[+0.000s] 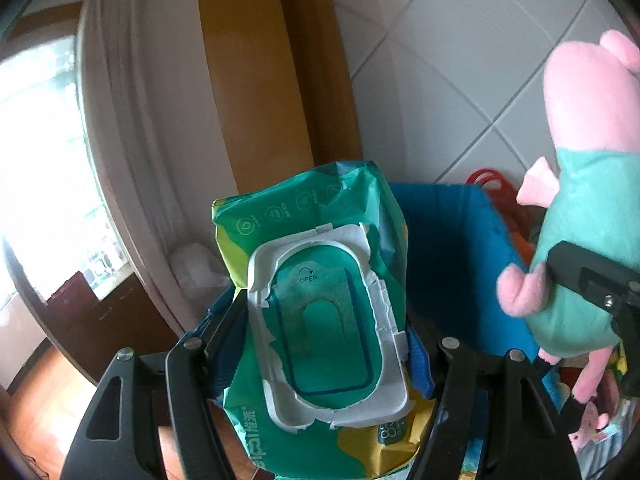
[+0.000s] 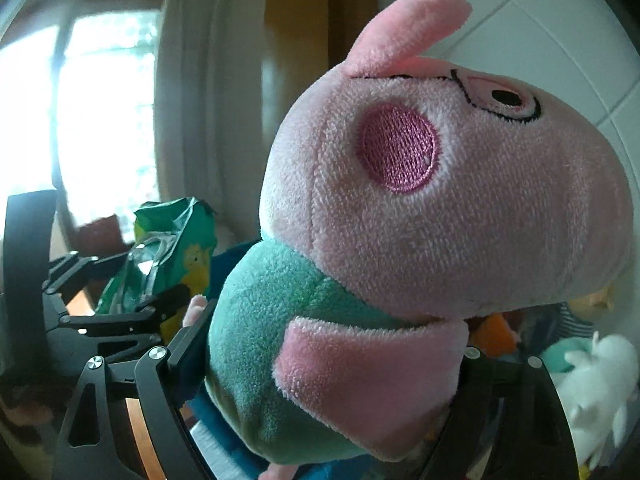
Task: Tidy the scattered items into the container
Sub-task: 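Lift the pig plush and wipes pack and carry both over the blue crate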
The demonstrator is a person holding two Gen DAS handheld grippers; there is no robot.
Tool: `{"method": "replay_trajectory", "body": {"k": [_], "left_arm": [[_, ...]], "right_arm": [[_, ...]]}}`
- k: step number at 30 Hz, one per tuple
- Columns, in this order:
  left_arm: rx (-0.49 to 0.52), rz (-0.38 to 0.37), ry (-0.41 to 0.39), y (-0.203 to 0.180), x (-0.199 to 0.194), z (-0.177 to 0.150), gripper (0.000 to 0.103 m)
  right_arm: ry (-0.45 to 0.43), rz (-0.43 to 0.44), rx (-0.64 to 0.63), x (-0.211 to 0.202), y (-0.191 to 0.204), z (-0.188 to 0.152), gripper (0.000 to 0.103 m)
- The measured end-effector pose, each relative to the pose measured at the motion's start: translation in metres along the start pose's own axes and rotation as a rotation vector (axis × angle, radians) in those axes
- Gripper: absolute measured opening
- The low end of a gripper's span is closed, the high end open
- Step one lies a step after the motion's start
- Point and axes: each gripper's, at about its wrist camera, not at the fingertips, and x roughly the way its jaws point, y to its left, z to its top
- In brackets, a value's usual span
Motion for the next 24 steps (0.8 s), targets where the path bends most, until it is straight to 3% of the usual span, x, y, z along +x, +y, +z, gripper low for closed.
{"method": "replay_trajectory", "body": {"k": [6,15,17,19,20,24], "left_arm": [[-0.005,-0.062,0.081,0.012,0.064,0.015,0.067],[0.000,-0.123,0.148,0.020,0.121,0.044,0.068],[0.017,-0.134,0.162,0.018,0.130,0.049,0.074],[0.038,-0.131,0.160,0.013,0.131,0.050,0.095],[0.047,-0.131,0.153,0.012,0.131,0.050,0.099],[0.065,-0.142,0.151,0.009,0.133,0.046,0.103]], "right_arm": [[0.104,-0.106,-0.026,0.075,0.016,0.022,0.088],[0.169,-0.209,-0.023,0.131,0.001,0.046,0.093],[0.178,-0.231,-0.024,0.136,0.000,0.056,0.097],[0.184,-0.247,-0.018,0.132,0.001,0.064,0.097],[0.187,-0.253,-0.010,0.132,-0.002,0.066,0.098],[0.175,-0.295,-0.029,0.128,-0.002,0.069,0.101]]}}
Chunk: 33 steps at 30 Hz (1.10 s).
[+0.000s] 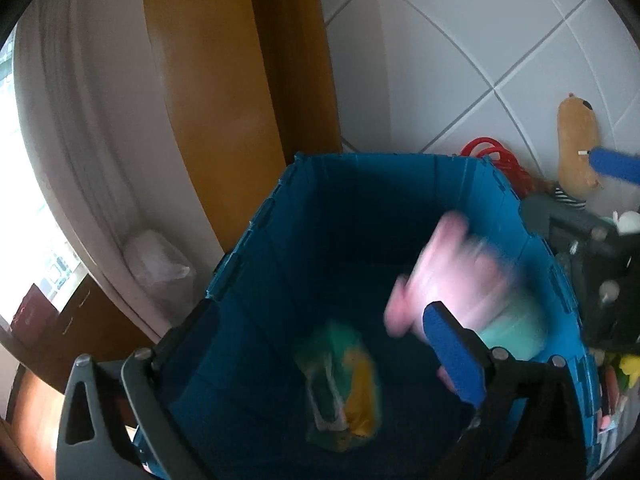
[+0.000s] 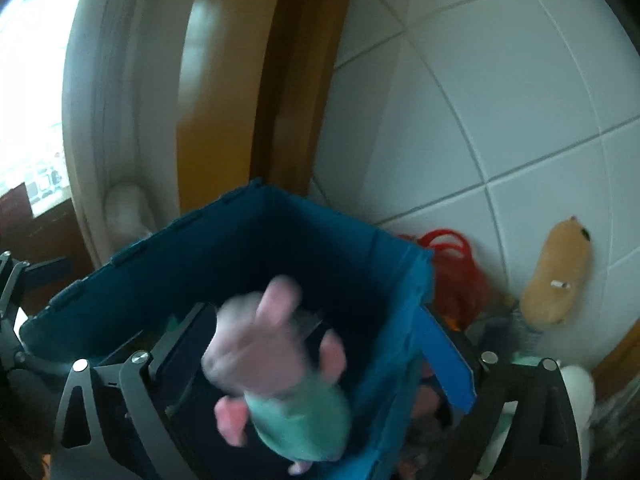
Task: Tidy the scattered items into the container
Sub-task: 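Open both tools to drop the pig and wipes into the crate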
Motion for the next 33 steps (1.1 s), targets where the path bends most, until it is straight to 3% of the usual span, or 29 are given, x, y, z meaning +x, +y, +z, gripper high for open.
{"method": "replay_trajectory", "body": {"k": [2,3,6,10,25,33], "left_arm": [[0.011,-0.004,0.011,-0.003,0.002,-0.002,0.103],[0.017,-0.005,0.017,-0.004,0.004,-0.004,0.103],[0.019,-0.006,0.039,0.002,0.013,-0.003,0.103],[0.026,0.003,0.048,-0.005,0.006,-0.009,0.103],[-0.038,-0.046,-0.025,0.000,-0.052,-0.049,0.103],[-0.046,-0.033,-0.069,-0.015,-0.079,-0.064,0.103]], "right_arm": [[-0.001,-0.001,0.000,-0.018,0.006,-0.007,0.102],[0.000,-0.002,-0.001,-0.015,-0.009,-0.007,0.102],[0.013,0.000,-0.001,0.002,0.014,-0.013,0.102],[0.029,0.011,-0.004,0.004,0.014,0.000,0.102],[0.038,0.046,0.014,-0.040,0.008,-0.046,0.102],[0.065,0.090,0.074,-0.061,-0.007,-0.080,0.102]]}}
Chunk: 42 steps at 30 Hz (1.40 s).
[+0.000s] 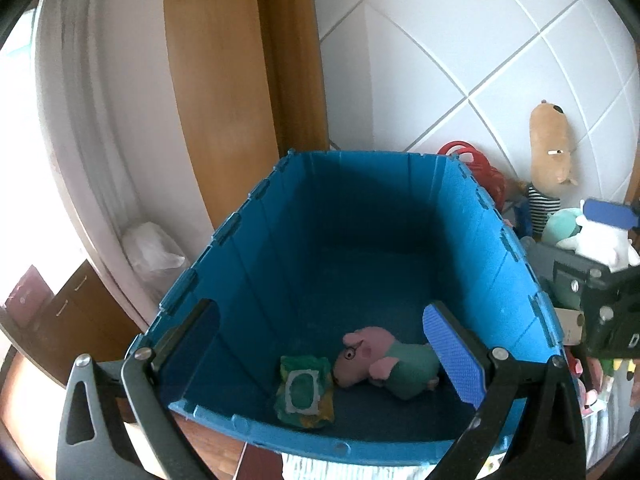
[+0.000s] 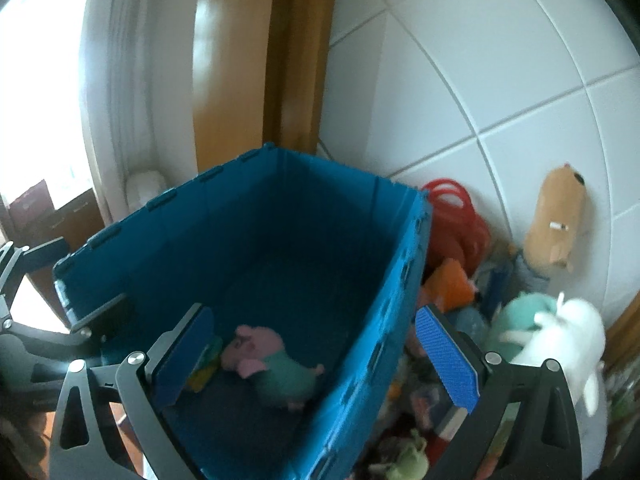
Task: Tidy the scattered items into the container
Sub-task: 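Open both tools to drop the pig and wipes into the crate, then move both tools back to the pile on the table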
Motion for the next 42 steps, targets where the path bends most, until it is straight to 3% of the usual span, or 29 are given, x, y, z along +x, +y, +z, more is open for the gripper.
{"method": "replay_trajectory", "body": {"k": [9,18,33,42], "left_arm": [[-0.024,-0.007,-0.014,-0.017,-0.021,-0.016,0.103],[-0.009,-0.010,-0.035,-0.055,-0.052,-0.031,0.103],[0.048,-0.131,-0.063,-0.192,-0.116,-0.072,0.103],[0.094,-0.203,-0.016,-0.276,-0.136,-0.124,0.103]], "right_arm": [[0.006,0.073,0.055,-0.022,-0.021,-0.035,0.102],[-0.001,0.024,0.097,-0.054,-0.061,-0.076,0.102],[0.017,-0.094,0.179,-0.137,-0.175,-0.186,0.102],[0.077,-0.126,0.229,-0.173,-0.236,-0.271,0.103]]}}
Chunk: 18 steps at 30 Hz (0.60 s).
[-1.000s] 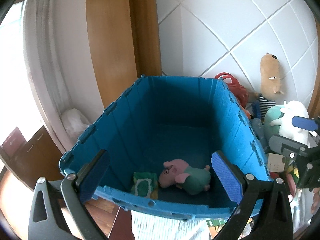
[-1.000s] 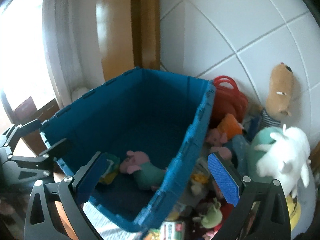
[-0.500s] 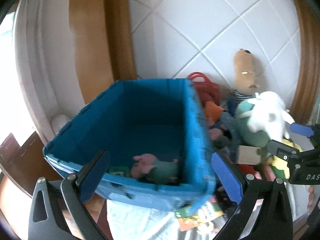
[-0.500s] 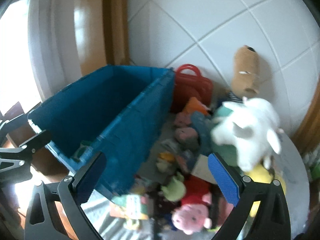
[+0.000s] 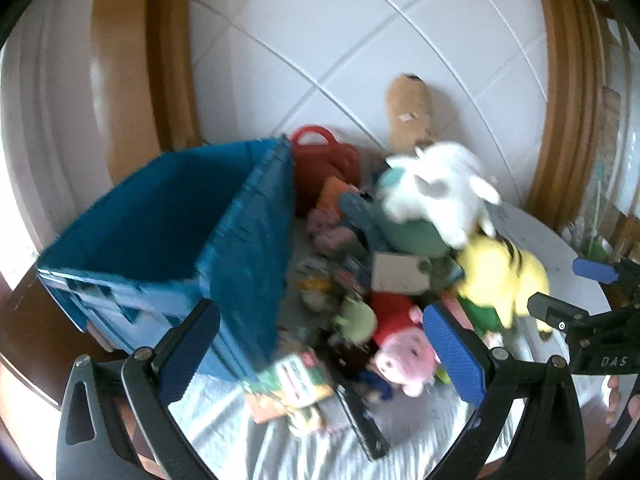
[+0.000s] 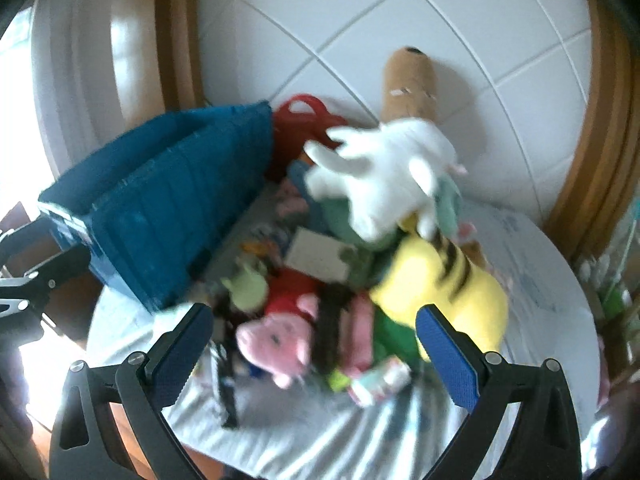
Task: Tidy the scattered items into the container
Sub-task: 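Move both tools back to the pile on the table, then grasp the black rolled bag with the left tool while the right grasps the tissue pack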
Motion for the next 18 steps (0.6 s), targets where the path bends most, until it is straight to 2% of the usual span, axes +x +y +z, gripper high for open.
{"method": "replay_trajectory", "body": {"k": [4,14,18], "left_arm": [[0.029,0.000,0.076,-0.019,0.020,-0.026,0.103],[-0.035,0.018,0.282,-0.001,0.100,-0.093,0.103],[-0.057,0.004,0.340,-0.004,0.128,-0.117,0.101]], "right_arm": [[0.065,0.015,0.044,0.015,-0.021,-0.028,0.103],[0.196,0.003,0.177,0.074,-0.049,-0.089,0.103],[0.231,-0.046,0.225,0.098,-0.058,-0.108,0.103]]}}
